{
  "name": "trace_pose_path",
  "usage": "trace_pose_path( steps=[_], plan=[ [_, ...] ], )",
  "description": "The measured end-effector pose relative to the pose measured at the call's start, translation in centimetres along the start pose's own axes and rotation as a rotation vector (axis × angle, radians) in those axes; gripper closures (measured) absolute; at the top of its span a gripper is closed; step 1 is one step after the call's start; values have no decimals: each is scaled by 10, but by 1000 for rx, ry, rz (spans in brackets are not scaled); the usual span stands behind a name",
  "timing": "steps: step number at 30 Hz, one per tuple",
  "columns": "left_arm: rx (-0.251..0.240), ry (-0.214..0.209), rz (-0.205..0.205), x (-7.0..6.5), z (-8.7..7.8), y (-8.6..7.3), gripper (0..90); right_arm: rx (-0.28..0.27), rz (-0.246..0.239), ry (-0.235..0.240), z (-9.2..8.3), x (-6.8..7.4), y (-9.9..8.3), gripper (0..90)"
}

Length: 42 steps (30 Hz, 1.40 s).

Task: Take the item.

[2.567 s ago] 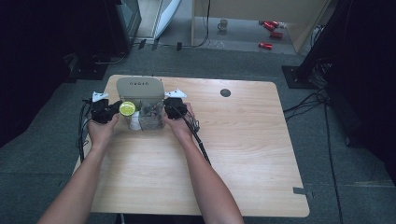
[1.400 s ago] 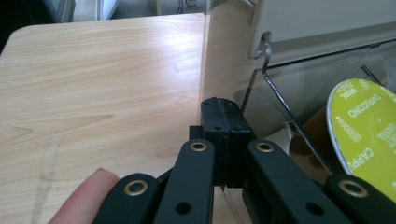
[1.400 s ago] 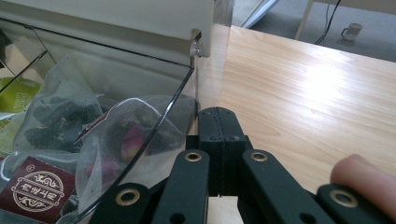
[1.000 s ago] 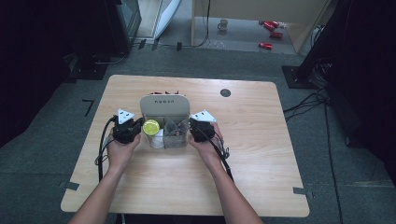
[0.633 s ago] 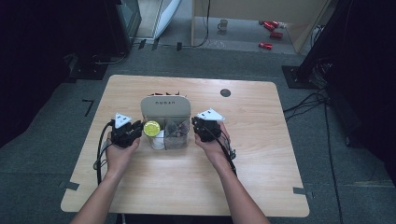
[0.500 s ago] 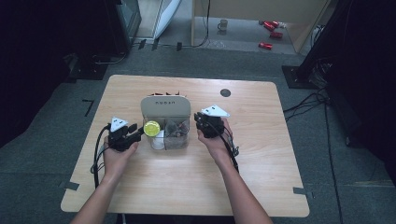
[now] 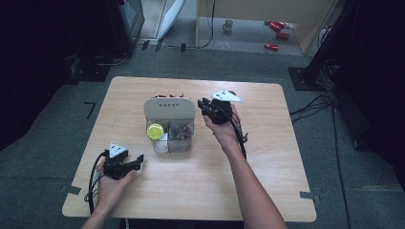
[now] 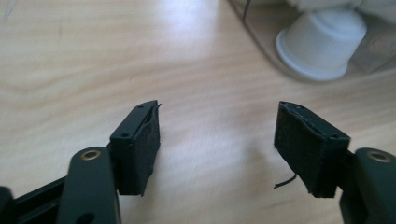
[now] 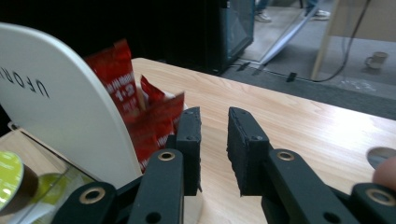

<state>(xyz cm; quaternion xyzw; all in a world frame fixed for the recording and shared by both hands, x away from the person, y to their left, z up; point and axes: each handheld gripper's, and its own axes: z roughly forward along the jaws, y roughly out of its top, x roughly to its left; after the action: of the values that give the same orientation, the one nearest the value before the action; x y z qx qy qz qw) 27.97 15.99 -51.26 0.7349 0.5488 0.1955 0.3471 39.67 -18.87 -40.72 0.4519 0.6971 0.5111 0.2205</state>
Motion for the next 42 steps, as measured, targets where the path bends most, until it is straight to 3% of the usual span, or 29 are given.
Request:
trace_pose_path(
  steps=[6, 11, 21, 31, 38, 42],
  plan=[
    [6, 46, 101, -10, -3, -11, 280, -17, 6, 57, 4, -2, 10, 731],
    [8, 45, 102, -11, -3, -11, 265, -20, 4, 77, 8, -1, 20, 725],
    [12, 42, 104, -12, -3, -11, 250, -22, 44, 150, 9, 10, 41, 727],
    [13, 43, 106, -12, -3, -11, 249, -8, 63, 182, 14, 22, 53, 722],
    [11, 42, 105, -12, -3, -11, 250, 64, 62, 211, 25, 23, 51, 703],
    [11, 42, 105, -12, -3, -11, 251, 72, 71, 229, 25, 24, 52, 736]
  ],
)
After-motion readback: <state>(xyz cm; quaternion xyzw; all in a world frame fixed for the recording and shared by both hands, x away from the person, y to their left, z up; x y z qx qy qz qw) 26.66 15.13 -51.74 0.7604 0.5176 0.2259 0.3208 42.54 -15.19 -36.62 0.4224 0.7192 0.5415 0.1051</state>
